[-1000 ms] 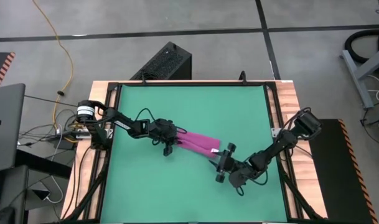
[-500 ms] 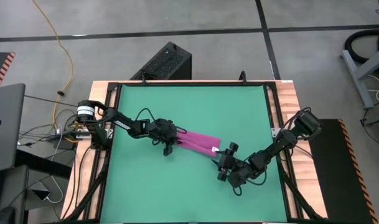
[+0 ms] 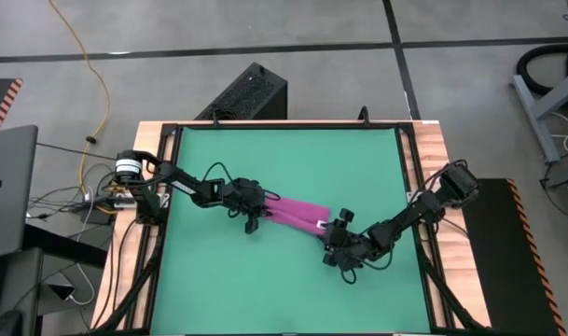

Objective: Roll towel into tight, uniform cylinder
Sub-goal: Roll the pink towel

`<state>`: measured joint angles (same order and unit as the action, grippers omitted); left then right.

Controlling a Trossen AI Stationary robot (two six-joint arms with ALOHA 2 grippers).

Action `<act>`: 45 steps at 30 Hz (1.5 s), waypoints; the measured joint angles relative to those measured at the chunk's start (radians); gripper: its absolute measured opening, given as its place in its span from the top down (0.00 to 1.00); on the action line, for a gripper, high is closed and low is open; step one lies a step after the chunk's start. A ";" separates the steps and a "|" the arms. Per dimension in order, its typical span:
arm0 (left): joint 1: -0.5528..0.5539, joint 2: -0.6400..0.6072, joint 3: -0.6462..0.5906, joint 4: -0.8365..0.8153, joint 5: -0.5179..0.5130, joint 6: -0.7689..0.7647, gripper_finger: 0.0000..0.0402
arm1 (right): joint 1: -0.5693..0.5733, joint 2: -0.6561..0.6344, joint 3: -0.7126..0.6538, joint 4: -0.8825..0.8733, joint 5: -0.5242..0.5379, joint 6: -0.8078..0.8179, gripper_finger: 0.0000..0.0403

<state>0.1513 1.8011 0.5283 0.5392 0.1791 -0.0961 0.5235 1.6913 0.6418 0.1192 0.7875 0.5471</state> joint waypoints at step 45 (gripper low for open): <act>-0.002 -0.136 -0.002 -0.167 0.071 -0.009 0.97 | -0.131 -0.003 0.003 -0.128 -0.301 0.458 0.92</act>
<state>0.1493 1.6653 0.5259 0.3718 0.2506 -0.1047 0.3927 1.6878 0.6453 -0.0087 0.4868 1.0054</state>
